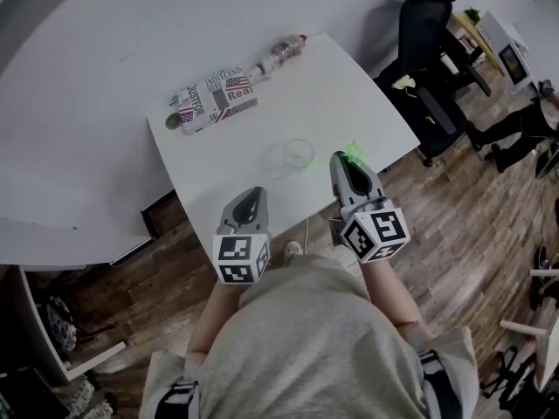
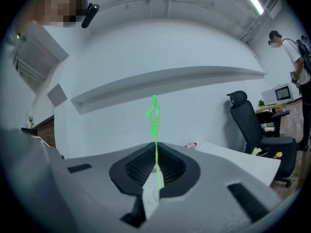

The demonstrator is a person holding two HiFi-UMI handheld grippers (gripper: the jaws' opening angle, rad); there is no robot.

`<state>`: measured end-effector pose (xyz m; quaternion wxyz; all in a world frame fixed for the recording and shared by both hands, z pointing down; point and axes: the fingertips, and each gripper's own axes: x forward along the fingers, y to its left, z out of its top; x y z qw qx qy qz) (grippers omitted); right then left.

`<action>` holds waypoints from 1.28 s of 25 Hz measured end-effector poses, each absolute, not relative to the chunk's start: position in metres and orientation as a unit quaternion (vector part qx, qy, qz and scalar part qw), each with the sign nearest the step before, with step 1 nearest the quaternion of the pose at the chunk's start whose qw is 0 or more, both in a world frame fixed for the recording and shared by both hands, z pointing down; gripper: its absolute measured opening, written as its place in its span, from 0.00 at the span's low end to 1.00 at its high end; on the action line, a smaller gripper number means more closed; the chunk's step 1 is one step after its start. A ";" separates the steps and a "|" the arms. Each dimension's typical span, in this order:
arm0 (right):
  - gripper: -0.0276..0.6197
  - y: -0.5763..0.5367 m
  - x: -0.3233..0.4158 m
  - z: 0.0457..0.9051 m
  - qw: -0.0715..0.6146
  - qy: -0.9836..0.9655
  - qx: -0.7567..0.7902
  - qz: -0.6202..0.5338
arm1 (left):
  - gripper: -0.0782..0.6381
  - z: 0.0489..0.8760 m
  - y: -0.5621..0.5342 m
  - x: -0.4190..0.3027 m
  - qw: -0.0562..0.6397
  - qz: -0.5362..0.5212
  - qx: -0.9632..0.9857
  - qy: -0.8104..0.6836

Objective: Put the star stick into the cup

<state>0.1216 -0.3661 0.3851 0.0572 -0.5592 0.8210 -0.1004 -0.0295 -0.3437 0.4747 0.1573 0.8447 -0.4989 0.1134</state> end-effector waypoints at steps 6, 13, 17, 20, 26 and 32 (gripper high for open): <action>0.06 -0.391 0.117 0.408 0.038 0.831 -0.543 -0.115 | 0.13 0.483 -0.360 -0.027 0.167 0.114 0.835 -0.511; 0.06 -0.413 0.113 0.435 0.018 0.838 -0.528 -0.135 | 0.13 0.493 -0.375 -0.028 0.174 0.119 0.824 -0.525; 0.06 -0.421 0.109 0.447 0.009 0.842 -0.520 -0.144 | 0.13 0.497 -0.380 -0.030 0.179 0.123 0.819 -0.531; 0.06 -0.426 0.107 0.454 0.007 0.843 -0.515 -0.152 | 0.13 0.500 -0.381 -0.032 0.181 0.125 0.817 -0.533; 0.06 -0.431 0.106 0.468 0.004 0.844 -0.509 -0.168 | 0.13 0.505 -0.379 -0.033 0.184 0.132 0.813 -0.536; 0.06 -0.433 0.107 0.477 -0.004 0.844 -0.507 -0.175 | 0.13 0.505 -0.376 -0.031 0.185 0.136 0.813 -0.536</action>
